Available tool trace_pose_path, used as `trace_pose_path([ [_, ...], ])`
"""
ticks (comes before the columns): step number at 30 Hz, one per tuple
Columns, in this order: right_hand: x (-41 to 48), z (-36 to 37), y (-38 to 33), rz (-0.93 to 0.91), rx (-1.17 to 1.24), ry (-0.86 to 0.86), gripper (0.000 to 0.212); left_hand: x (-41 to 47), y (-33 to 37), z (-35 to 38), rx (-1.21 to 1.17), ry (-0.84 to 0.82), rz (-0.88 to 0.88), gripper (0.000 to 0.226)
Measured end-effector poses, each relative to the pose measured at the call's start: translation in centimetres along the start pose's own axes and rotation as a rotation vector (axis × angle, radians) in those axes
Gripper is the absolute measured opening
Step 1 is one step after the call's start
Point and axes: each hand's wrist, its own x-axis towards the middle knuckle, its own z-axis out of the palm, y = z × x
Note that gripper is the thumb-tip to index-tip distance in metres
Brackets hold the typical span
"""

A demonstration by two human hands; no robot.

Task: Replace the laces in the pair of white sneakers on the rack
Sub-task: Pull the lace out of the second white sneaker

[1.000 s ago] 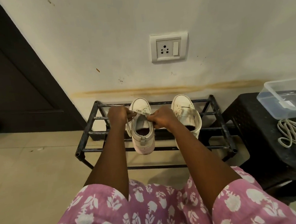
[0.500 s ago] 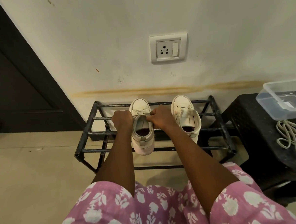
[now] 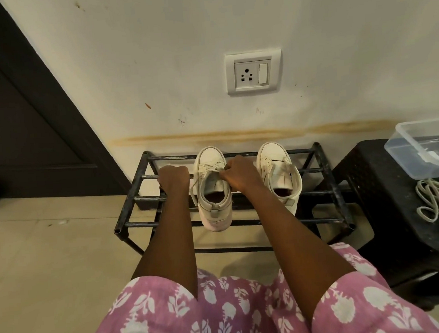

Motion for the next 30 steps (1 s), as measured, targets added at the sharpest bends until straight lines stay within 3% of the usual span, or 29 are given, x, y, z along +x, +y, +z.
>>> trace_pose_path([
  [4,0.2,0.2,0.1,0.004,-0.014,0.01,0.03,0.0,0.7,0.1,0.26,0.002,0.171,0.03],
  [10,0.1,0.7,0.4,-0.017,-0.096,0.029,0.035,-1.2,2.7,0.9,0.318,-0.24,0.546,0.022],
  [15,0.3,1.1,0.4,-0.069,-0.182,0.06,0.028,-1.2,2.5,1.7,0.447,-0.229,0.636,0.022],
  [23,0.5,0.9,0.7,-0.038,-0.11,0.042,0.027,-1.3,1.9,2.3,0.49,-0.117,0.671,0.025],
  [27,0.4,0.9,0.8,-0.007,-0.051,0.034,0.029,-1.0,1.4,2.3,0.265,-0.067,0.578,0.013],
  [30,0.5,0.8,0.9,0.016,-0.025,0.039,0.031,-0.2,0.8,2.1,-0.047,-0.016,0.332,0.011],
])
